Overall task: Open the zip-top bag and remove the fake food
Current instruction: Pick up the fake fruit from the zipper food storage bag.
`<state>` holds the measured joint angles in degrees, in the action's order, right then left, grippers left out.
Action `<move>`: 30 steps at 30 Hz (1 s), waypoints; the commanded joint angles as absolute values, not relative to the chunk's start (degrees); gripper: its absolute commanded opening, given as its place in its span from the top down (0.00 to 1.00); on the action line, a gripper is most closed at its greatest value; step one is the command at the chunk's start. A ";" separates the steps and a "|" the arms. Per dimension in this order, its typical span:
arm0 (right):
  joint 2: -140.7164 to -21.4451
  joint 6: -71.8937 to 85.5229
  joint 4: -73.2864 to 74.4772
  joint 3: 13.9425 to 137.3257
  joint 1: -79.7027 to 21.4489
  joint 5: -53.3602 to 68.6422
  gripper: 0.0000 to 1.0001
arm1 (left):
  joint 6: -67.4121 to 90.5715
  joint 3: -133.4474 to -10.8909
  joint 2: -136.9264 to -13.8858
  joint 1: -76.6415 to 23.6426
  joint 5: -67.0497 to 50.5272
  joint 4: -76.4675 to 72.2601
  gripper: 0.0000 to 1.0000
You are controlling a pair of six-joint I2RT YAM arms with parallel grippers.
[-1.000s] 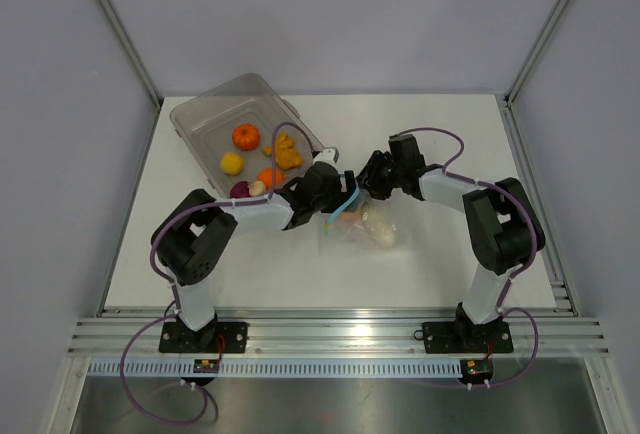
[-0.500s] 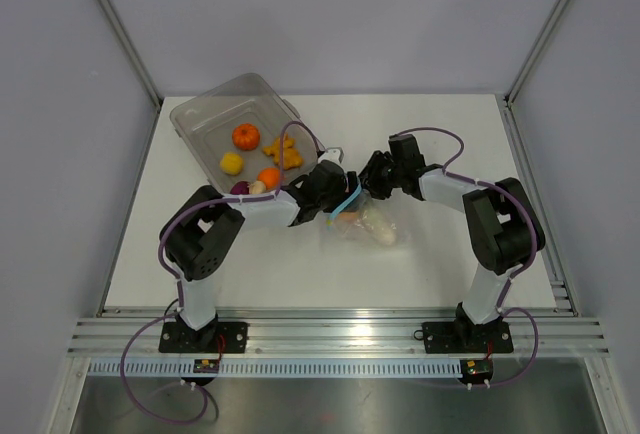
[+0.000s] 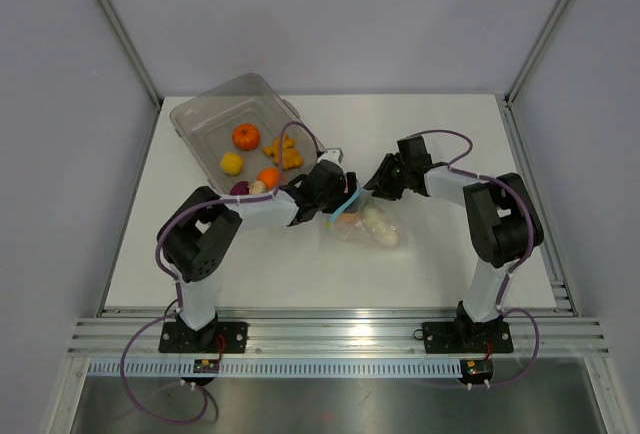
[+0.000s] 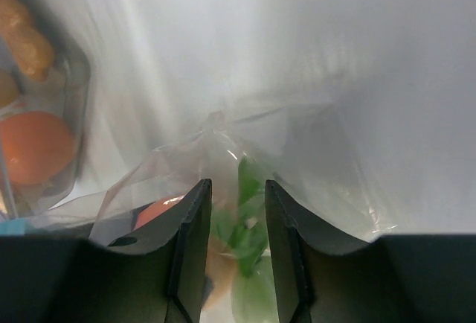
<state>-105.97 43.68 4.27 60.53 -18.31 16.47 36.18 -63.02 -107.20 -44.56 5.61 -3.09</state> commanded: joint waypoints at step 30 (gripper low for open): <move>-105.38 39.29 8.26 63.46 -16.44 8.52 0.57 | 33.49 -57.13 -81.57 -35.77 7.47 4.48 0.45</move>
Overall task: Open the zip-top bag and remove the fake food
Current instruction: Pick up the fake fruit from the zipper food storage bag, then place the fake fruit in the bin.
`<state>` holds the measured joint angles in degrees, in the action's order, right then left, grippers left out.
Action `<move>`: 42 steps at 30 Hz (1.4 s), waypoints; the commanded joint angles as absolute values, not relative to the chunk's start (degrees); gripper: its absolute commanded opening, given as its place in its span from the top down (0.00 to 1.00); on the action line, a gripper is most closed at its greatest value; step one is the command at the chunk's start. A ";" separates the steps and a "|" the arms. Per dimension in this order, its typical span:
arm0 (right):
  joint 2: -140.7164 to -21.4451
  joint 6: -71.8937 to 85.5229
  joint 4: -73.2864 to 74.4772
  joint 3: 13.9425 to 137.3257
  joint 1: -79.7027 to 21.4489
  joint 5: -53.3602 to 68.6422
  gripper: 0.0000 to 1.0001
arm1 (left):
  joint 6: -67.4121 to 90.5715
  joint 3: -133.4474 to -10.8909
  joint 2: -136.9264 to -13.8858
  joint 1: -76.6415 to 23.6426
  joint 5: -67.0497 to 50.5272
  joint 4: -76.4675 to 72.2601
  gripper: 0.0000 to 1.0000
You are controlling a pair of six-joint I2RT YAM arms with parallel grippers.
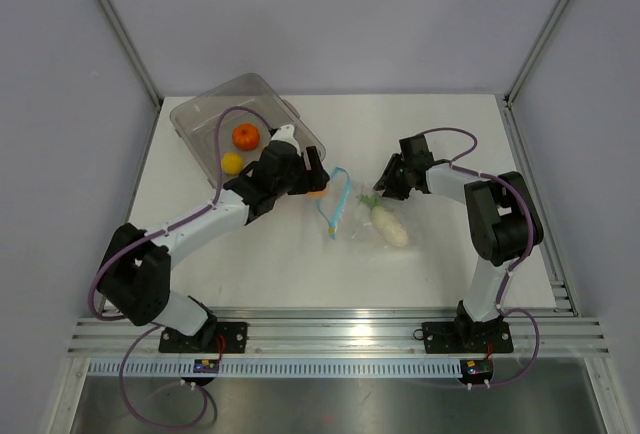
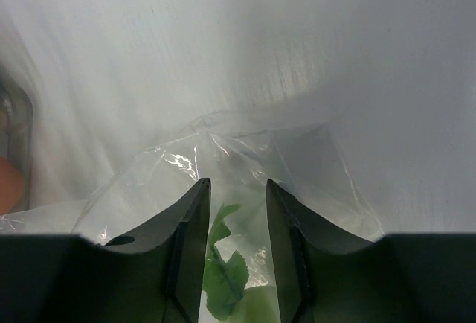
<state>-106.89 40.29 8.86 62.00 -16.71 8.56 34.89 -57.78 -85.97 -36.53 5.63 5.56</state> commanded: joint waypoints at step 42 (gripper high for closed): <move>-101.60 40.17 5.80 61.00 -16.52 12.40 0.52 | 35.33 -67.94 -91.32 -14.59 17.66 8.70 0.14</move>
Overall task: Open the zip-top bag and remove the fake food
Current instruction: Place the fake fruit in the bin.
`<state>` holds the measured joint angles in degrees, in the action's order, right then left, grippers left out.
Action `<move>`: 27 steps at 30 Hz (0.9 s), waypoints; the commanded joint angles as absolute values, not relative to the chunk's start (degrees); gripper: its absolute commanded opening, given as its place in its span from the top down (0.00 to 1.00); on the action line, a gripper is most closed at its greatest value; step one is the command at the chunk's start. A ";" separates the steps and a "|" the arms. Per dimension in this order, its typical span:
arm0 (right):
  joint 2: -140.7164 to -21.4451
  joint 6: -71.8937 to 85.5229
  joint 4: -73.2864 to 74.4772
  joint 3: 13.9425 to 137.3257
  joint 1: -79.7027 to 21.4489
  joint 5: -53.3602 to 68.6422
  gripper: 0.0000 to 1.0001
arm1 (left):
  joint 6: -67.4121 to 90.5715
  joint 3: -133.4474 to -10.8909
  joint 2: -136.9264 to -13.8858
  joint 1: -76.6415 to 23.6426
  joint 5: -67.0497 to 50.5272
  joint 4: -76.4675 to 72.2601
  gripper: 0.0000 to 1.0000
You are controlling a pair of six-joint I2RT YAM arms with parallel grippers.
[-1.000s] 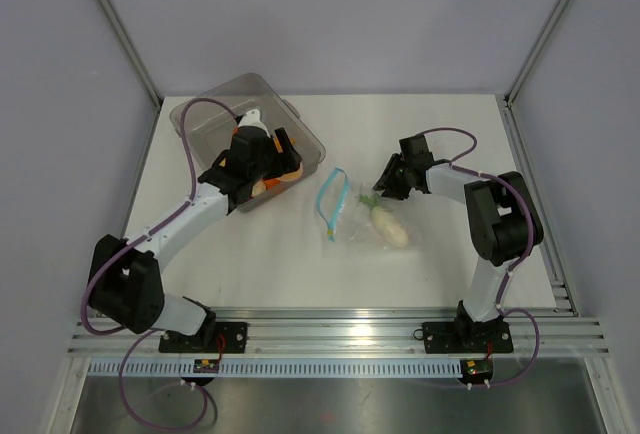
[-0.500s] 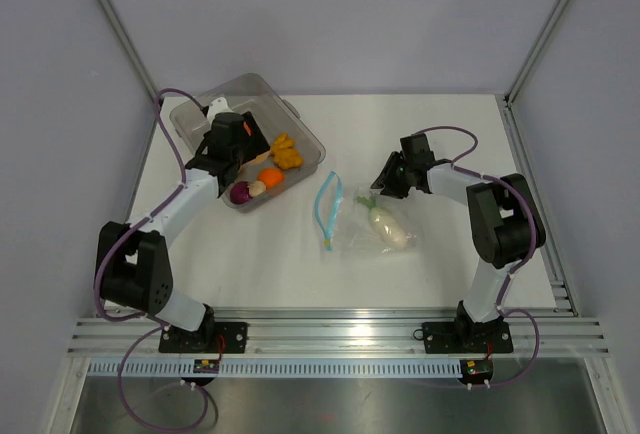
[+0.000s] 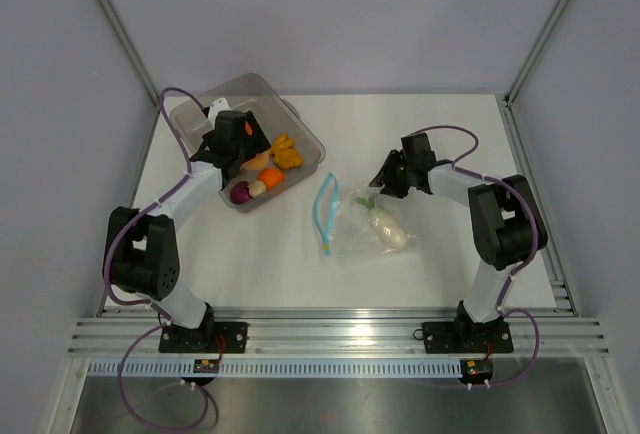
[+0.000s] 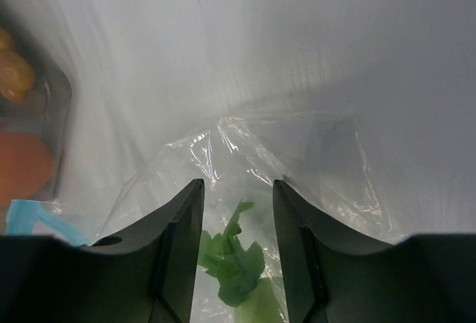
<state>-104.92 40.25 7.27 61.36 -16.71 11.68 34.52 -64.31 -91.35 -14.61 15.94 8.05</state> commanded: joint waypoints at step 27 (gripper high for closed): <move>-91.06 39.38 6.76 57.22 -16.52 7.65 0.39 | 41.22 -44.13 -73.04 -33.84 6.16 -2.90 0.12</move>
<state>-94.48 40.51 6.44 56.93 -16.71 10.52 40.97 -44.95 -75.42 -33.23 8.45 1.56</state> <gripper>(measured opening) 0.584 0.888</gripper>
